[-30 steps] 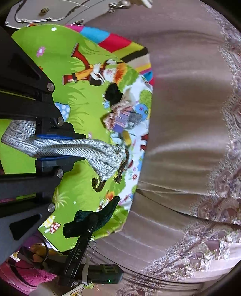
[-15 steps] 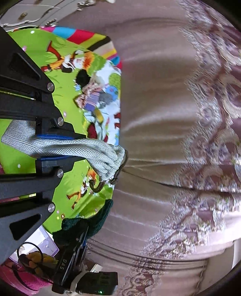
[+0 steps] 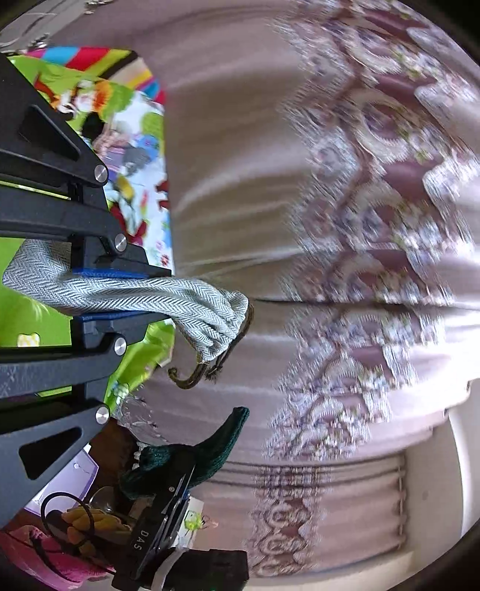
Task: Organize soft objects
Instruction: 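Carry the sock and pouch to the purple box and open both tools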
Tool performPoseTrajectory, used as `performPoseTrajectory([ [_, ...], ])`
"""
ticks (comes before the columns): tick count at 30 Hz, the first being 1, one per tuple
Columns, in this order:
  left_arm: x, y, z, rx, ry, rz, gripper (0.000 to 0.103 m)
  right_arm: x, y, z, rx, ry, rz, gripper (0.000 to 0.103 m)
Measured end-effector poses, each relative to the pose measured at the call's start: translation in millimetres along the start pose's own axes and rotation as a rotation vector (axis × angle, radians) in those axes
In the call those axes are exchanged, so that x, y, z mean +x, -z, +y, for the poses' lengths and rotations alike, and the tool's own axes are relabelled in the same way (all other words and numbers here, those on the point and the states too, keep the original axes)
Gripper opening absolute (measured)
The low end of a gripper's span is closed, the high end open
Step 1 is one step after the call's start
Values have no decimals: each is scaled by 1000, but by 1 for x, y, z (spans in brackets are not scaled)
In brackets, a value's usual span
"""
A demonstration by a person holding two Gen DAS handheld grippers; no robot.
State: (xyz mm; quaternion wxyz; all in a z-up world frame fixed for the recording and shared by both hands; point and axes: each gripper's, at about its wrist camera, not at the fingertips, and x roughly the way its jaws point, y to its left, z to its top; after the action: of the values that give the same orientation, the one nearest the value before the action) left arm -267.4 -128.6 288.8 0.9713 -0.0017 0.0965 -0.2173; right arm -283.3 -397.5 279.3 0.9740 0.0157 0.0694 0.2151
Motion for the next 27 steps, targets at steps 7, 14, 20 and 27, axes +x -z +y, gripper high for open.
performPoseTrajectory([
  [7,37,1,-55,103,102,67,14,-32,13,-26,-7,95,-5,22],
  [14,76,25,-124,220,231,177,14,-61,48,-61,57,223,62,22],
  [20,94,50,-176,295,341,269,14,-92,81,-90,123,334,114,22],
  [27,109,82,-235,357,489,385,14,-123,114,-122,197,469,192,22],
])
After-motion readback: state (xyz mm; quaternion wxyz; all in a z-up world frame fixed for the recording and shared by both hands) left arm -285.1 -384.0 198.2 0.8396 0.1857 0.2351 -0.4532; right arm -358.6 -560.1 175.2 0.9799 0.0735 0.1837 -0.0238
